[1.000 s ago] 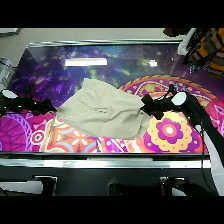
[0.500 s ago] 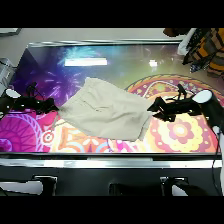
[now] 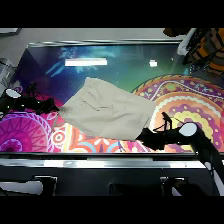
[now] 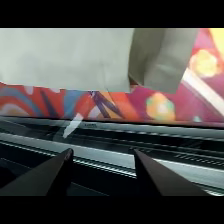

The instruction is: Fold the clothes and pants, and hang the long-sleeved shirts on hangers.

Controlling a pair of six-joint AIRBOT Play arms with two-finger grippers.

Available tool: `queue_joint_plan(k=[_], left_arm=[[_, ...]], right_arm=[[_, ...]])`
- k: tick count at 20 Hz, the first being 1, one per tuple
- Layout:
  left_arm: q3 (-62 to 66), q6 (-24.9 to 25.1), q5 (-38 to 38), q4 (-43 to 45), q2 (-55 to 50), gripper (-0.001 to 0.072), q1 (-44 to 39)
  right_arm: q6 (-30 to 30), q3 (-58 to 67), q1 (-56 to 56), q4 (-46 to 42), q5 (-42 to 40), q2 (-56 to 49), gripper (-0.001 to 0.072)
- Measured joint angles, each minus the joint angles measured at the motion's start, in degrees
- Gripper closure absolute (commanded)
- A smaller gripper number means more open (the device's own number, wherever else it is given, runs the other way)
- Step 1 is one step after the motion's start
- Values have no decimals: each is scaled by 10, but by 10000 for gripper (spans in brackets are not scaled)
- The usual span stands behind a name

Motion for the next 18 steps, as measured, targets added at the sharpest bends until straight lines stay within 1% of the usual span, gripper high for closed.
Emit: queue_joint_plan(k=[3,7,10,13,14,15,16,18], left_arm=[[0,-1,0,0,0,683,0],[0,-1,-1,0,0,683,0],[0,-1,-2,0,0,683,0],[0,-1,-2,0,0,683,0],[0,-1,-2,0,0,683,0],[0,-1,-2,0,0,683,0],[0,-1,-2,0,0,683,0],[0,-1,-2,0,0,683,0]], right_arm=[[15,-30,65,13,-85,-23,269],[23,-42,104,17,-168,-75,274],[23,-42,113,18,-208,-92,277],[25,-35,116,9,-228,-98,287],[25,-32,117,2,-233,-100,336],[26,-29,117,-8,-240,-101,364],[28,-26,117,-18,-246,-102,419],[30,-22,118,-25,-252,-103,667]])
